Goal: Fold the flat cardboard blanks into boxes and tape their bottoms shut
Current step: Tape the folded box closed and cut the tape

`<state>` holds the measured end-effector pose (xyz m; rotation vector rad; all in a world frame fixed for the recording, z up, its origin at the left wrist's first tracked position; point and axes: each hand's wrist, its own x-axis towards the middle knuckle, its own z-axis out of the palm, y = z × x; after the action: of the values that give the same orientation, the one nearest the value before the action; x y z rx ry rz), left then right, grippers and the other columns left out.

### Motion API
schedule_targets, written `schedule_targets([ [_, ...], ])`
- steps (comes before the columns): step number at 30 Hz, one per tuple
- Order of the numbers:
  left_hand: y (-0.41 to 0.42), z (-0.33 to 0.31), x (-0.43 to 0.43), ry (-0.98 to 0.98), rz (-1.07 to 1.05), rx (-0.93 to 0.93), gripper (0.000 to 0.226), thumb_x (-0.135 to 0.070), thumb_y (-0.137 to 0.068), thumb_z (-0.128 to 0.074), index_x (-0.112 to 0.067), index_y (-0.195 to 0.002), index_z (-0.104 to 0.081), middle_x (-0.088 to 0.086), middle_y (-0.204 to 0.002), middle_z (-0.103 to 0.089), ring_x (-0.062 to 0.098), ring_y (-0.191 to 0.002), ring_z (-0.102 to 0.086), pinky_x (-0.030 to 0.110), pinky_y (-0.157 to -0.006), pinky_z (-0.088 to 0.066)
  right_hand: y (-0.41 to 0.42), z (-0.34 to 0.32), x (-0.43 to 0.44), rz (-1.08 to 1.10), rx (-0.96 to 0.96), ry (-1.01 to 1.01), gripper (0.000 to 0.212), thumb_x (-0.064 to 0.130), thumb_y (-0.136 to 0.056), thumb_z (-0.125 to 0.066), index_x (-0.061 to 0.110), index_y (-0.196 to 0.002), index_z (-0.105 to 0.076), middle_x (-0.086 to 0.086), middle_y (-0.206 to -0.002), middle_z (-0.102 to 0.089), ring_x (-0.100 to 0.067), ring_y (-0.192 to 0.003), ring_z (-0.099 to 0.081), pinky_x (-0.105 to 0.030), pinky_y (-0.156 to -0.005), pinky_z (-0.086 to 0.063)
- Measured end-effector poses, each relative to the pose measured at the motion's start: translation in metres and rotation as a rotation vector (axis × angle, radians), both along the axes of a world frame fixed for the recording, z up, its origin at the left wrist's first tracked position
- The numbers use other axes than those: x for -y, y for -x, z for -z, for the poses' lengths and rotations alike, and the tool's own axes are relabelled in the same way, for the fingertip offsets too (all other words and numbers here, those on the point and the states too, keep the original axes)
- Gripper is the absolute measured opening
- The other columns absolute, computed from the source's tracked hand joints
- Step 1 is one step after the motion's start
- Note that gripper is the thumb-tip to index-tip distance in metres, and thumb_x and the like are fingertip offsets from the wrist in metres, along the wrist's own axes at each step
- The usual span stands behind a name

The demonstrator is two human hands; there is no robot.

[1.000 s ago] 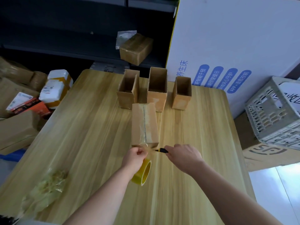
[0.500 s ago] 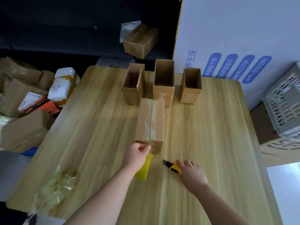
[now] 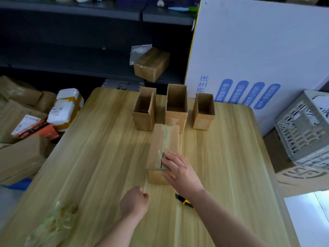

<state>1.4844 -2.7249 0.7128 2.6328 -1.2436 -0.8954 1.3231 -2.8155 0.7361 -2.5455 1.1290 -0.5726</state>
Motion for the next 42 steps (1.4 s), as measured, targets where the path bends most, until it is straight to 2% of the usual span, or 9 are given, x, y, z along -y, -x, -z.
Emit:
schedule_targets([
  [4, -0.018, -0.012, -0.008, 0.109, -0.051, -0.1, 0.018, -0.035, -0.084, -0.064, -0.018, -0.08, -0.067, 0.002, -0.09, -0.073, 0.027, -0.092, -0.067, 0.028, -0.064, -0.046, -0.013, -0.003, 0.009, 0.062, 0.016, 0.071, 0.039, 0.044, -0.076, -0.073, 0.019, -0.105, -0.066, 0.004, -0.111, -0.063, -0.022, -0.102, -0.058, -0.036, -0.092, -0.048],
  [9, -0.037, -0.029, -0.001, 0.238, -0.194, -0.231, 0.024, -0.032, -0.082, -0.068, -0.014, -0.066, -0.064, 0.003, -0.073, -0.07, 0.026, -0.077, -0.066, 0.031, -0.063, -0.045, -0.012, 0.007, 0.007, 0.028, -0.087, 0.157, 0.056, 0.041, -0.061, -0.086, 0.017, -0.103, -0.059, 0.001, -0.107, -0.061, -0.024, -0.096, -0.058, -0.04, -0.084, -0.054],
  [14, -0.047, -0.044, -0.005, 0.363, -0.309, -0.346, 0.034, -0.023, -0.083, -0.071, -0.015, -0.052, -0.059, -0.006, -0.046, -0.058, 0.015, -0.055, -0.057, 0.028, -0.054, -0.038, -0.025, -0.018, 0.016, 0.157, -0.109, 0.008, 0.066, 0.074, -0.071, -0.055, 0.025, -0.115, -0.057, 0.004, -0.115, -0.053, -0.019, -0.105, -0.049, -0.032, -0.096, -0.043],
  [17, -0.056, -0.051, -0.004, 0.423, -0.334, -0.398, 0.042, -0.026, -0.084, -0.071, -0.015, -0.047, -0.055, -0.003, -0.043, -0.055, 0.017, -0.051, -0.053, 0.03, -0.055, -0.037, -0.03, -0.022, 0.019, 0.138, -0.288, -0.106, 0.097, 0.076, -0.072, -0.056, 0.039, -0.15, -0.011, -0.003, -0.158, -0.007, -0.029, -0.147, -0.004, -0.049, -0.12, -0.01],
  [20, -0.069, -0.064, -0.001, 0.453, -0.32, -0.471, 0.04, -0.036, -0.079, -0.074, -0.02, -0.046, -0.059, 0.002, -0.049, -0.059, 0.02, -0.054, -0.055, 0.033, -0.06, -0.04, -0.026, -0.03, 0.025, 0.095, -0.419, -0.221, 0.108, 0.075, -0.074, -0.057, 0.041, -0.15, 0.012, 0.003, -0.159, 0.023, -0.023, -0.145, 0.027, -0.054, -0.12, -0.002],
  [24, -0.089, -0.089, 0.006, 0.524, -0.376, -0.52, 0.036, -0.028, -0.081, -0.076, -0.013, -0.05, -0.063, 0.003, -0.051, -0.061, 0.023, -0.059, -0.056, 0.032, -0.062, -0.04, -0.02, -0.043, 0.003, 0.073, -0.436, -0.27, 0.101, 0.068, -0.077, -0.061, 0.042, -0.151, 0.004, 0.006, -0.16, 0.017, -0.02, -0.146, 0.021, -0.049, -0.12, -0.02],
  [31, -0.105, -0.144, 0.023, 0.629, -0.517, -0.854, 0.019, -0.019, -0.083, -0.073, -0.001, -0.082, -0.068, 0.012, -0.073, -0.064, 0.021, -0.065, -0.058, 0.027, -0.06, -0.047, -0.011, -0.048, -0.067, 0.033, -0.457, -0.189, 0.098, 0.08, -0.065, -0.051, 0.043, -0.149, -0.017, -0.007, -0.159, -0.013, -0.028, -0.144, -0.011, -0.043, -0.117, -0.022],
  [37, -0.076, -0.149, 0.027, 0.612, -0.536, -1.05, 0.022, -0.019, -0.084, -0.073, -0.008, -0.067, -0.063, 0.003, -0.059, -0.063, 0.017, -0.057, -0.058, 0.027, -0.063, -0.049, -0.009, -0.056, -0.095, 0.021, -0.446, -0.145, 0.086, 0.078, -0.069, -0.049, 0.042, -0.144, -0.028, -0.001, -0.146, -0.036, -0.027, -0.134, -0.03, -0.04, -0.111, -0.029],
  [42, -0.044, -0.14, 0.026, 0.617, -0.628, -1.169, 0.017, -0.02, -0.086, -0.071, -0.011, -0.073, -0.063, 0.002, -0.065, -0.062, 0.014, -0.058, -0.059, 0.027, -0.059, -0.051, -0.006, -0.079, -0.092, 0.135, -0.186, -0.328, 0.11, 0.063, -0.068, -0.065, 0.033, -0.154, -0.003, 0.01, -0.15, -0.032, -0.014, -0.136, -0.032, -0.026, -0.114, -0.02],
])
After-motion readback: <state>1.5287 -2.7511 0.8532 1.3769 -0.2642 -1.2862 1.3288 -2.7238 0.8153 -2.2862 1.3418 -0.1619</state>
